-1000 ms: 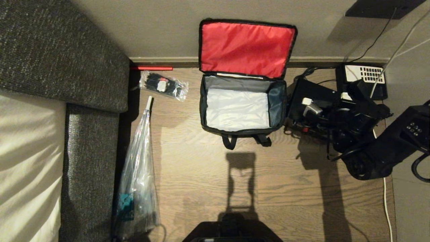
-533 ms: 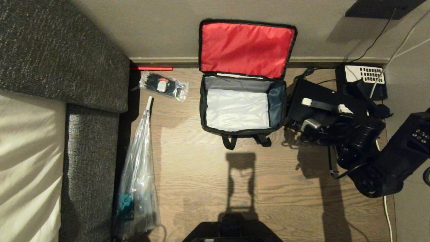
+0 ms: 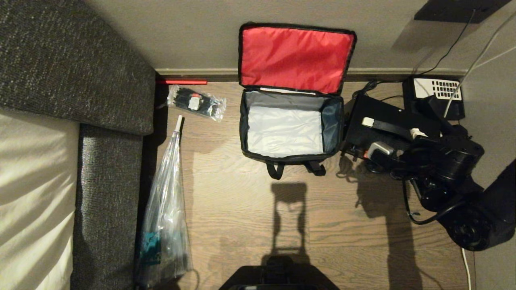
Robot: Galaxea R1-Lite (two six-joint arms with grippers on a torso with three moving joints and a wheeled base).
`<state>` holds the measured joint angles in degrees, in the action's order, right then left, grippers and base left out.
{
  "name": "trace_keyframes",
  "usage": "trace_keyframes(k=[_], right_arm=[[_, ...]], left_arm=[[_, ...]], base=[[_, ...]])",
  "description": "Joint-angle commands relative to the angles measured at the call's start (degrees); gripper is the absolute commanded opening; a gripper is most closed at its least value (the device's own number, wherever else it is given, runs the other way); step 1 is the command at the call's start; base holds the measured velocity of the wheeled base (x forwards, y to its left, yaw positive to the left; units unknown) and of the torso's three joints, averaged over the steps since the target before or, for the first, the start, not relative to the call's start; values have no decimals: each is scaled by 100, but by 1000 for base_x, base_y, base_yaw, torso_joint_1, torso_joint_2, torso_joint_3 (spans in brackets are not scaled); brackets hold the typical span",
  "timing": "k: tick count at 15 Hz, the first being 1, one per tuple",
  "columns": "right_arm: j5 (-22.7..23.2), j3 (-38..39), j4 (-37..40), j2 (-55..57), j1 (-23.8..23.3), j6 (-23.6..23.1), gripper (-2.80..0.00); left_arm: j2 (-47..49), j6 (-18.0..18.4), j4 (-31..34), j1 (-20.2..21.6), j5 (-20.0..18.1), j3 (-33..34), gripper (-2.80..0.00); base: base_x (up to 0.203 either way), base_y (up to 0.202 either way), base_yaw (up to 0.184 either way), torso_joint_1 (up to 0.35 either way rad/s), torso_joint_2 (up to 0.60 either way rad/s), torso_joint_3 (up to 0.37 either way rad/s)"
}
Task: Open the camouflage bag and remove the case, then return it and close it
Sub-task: Release the handle, then grip the handle again
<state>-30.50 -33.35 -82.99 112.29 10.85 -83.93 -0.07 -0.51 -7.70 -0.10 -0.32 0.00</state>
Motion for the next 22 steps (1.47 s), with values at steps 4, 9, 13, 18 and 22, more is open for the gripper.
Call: trace_keyframes(k=[4,9,13,18,22], right_arm=[[79,451,1120,-1829,18,744,-280],[158,827,4026,-4327,171,3270,-280],[772,1163,7178,-7297,-34,5104,-280],[2438,2346,8923,-9611,-547,8294,-280],[3066,3154,8391,-9985,-967,8635,-280]], left_arm=[[7,-2,-8,1,-2,229,-280],[7,-2,-10,1,-1,229,-280],[7,-2,-12,1,-3,229,-280],[7,-2,-4,1,5,229,-280],[7,-1,-3,1,-3,229,-280]], base=[[0,0,0,0,0,0],[0,0,0,0,0,0],[0,0,0,0,0,0],[0,0,0,0,0,0],[0,0,0,0,0,0]])
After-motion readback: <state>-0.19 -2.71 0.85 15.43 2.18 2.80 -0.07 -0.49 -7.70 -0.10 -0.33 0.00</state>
